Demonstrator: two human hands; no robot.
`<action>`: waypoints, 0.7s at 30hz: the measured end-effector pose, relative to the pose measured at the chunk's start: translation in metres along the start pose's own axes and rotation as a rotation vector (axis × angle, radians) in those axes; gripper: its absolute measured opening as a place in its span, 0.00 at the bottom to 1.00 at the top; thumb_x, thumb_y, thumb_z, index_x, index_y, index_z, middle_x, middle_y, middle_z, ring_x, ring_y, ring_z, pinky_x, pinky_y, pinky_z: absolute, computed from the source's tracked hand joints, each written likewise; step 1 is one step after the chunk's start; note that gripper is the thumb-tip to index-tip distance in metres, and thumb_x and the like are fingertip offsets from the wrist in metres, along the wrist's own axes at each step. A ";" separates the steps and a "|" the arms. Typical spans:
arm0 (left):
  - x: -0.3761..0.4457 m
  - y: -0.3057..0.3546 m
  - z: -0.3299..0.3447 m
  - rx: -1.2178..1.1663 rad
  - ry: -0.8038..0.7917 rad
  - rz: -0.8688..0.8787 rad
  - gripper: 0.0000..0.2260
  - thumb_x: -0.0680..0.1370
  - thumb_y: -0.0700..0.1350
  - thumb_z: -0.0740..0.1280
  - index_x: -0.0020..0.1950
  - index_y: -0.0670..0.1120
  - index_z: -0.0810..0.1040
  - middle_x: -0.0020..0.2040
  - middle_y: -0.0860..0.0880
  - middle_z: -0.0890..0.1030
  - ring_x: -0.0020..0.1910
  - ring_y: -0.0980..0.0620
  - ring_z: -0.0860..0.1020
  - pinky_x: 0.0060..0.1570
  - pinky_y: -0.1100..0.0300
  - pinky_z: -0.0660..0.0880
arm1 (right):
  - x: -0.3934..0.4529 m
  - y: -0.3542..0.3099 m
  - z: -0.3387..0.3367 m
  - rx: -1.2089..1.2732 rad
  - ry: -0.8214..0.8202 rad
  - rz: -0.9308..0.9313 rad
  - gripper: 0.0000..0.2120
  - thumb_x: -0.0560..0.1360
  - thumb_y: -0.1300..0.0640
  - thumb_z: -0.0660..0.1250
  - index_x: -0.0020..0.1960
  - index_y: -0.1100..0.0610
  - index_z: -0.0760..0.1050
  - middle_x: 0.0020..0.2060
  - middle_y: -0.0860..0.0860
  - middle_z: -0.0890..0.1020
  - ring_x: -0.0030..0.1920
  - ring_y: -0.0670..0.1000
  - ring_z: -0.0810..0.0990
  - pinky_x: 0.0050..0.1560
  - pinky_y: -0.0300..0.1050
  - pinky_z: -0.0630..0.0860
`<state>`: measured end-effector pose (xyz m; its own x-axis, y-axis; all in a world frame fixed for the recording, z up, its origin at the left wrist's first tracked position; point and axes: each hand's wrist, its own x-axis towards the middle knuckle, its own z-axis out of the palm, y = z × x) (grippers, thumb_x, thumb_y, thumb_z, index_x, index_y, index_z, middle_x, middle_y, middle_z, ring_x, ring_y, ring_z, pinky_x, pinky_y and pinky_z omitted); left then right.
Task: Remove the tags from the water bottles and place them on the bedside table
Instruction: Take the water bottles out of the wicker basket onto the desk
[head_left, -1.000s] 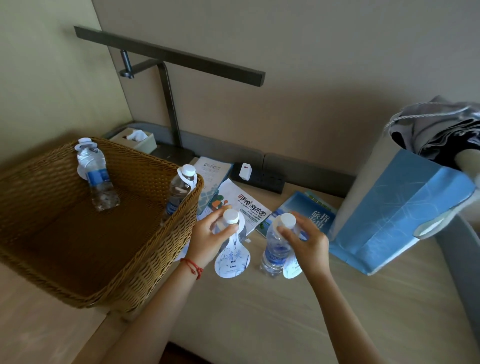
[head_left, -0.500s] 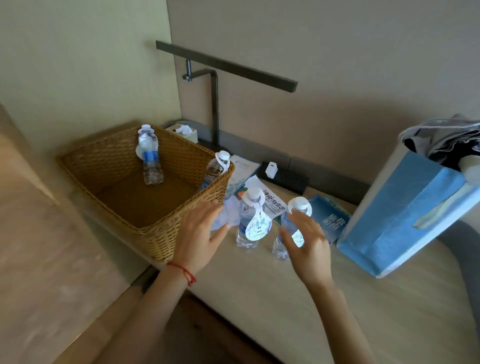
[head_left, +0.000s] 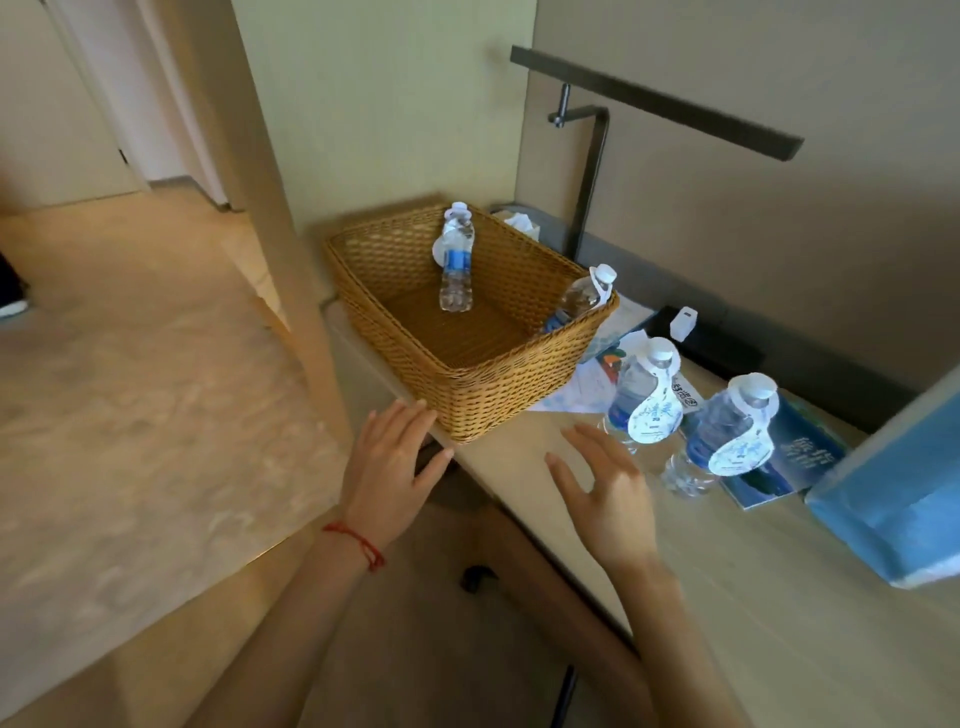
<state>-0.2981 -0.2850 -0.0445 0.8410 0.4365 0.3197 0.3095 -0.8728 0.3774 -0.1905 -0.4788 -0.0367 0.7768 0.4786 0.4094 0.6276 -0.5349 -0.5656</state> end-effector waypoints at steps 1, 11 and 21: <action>-0.005 -0.009 -0.003 0.003 -0.002 -0.016 0.21 0.77 0.52 0.63 0.67 0.43 0.70 0.68 0.43 0.71 0.70 0.44 0.65 0.69 0.46 0.58 | -0.002 -0.008 0.006 -0.005 -0.011 0.001 0.16 0.73 0.54 0.69 0.58 0.59 0.78 0.58 0.56 0.79 0.58 0.57 0.77 0.55 0.52 0.76; -0.048 -0.147 -0.075 -0.055 0.003 -0.014 0.23 0.76 0.54 0.58 0.63 0.40 0.73 0.64 0.40 0.75 0.65 0.40 0.71 0.62 0.45 0.66 | -0.031 -0.118 0.089 -0.035 -0.013 0.019 0.17 0.74 0.52 0.67 0.60 0.57 0.75 0.58 0.55 0.79 0.58 0.54 0.77 0.54 0.42 0.69; -0.048 -0.243 -0.136 -0.078 -0.032 0.052 0.22 0.76 0.50 0.60 0.64 0.38 0.71 0.64 0.38 0.74 0.65 0.38 0.70 0.64 0.43 0.66 | -0.042 -0.195 0.122 0.042 0.105 0.099 0.16 0.75 0.53 0.65 0.61 0.55 0.74 0.58 0.51 0.79 0.53 0.37 0.69 0.45 0.20 0.63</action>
<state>-0.4744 -0.0640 -0.0338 0.8691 0.3824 0.3137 0.2300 -0.8739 0.4282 -0.3518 -0.3094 -0.0303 0.8373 0.3482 0.4215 0.5466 -0.5453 -0.6355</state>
